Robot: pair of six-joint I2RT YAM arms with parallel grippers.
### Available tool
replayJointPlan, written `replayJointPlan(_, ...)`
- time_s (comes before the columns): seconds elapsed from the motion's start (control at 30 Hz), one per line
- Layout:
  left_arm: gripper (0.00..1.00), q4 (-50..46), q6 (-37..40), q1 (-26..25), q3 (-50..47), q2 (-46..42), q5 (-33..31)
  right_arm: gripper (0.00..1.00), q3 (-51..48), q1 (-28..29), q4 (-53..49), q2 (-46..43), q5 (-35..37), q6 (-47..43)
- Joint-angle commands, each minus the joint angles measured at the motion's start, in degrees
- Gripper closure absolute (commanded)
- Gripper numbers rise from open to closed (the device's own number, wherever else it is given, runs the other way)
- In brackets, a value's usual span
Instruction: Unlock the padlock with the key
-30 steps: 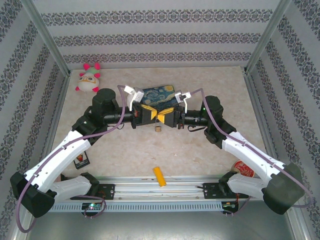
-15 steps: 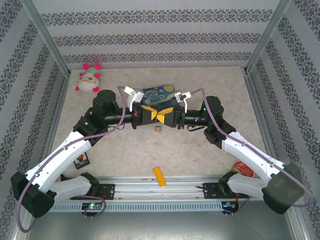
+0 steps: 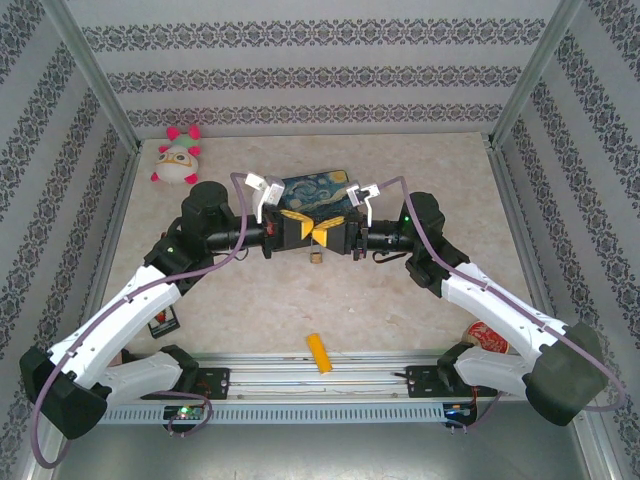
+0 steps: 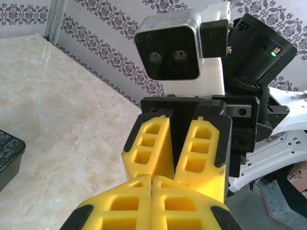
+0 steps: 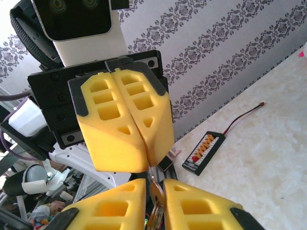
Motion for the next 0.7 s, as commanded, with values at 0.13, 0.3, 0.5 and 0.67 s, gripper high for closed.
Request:
replayJointPlan(0.13, 1.00, 2.19, -0.60, -0.38, -1.05, -1.72, -2.65, 0.96, 0.26, -0.18, 2.75, -0.25, -1.41, 0.15)
replayJointPlan(0.3, 0.88, 2.48, -2.09, 0.09, -1.59, -2.14, -5.84, 1.00, -0.96, -0.92, 2.60, -1.33, 0.17, 0.51)
replayJointPlan(0.5, 0.09, 4.14, -4.88, 0.41, -3.55, -4.06, -14.15, 1.00, -3.01, -2.57, -5.01, -5.14, 6.64, -0.57)
replayJointPlan(0.67, 0.01, 1.81, -4.69, 0.39, -6.08, -6.47, -26.62, 1.00, -3.09, -3.04, -21.90, -9.36, 16.96, -3.73)
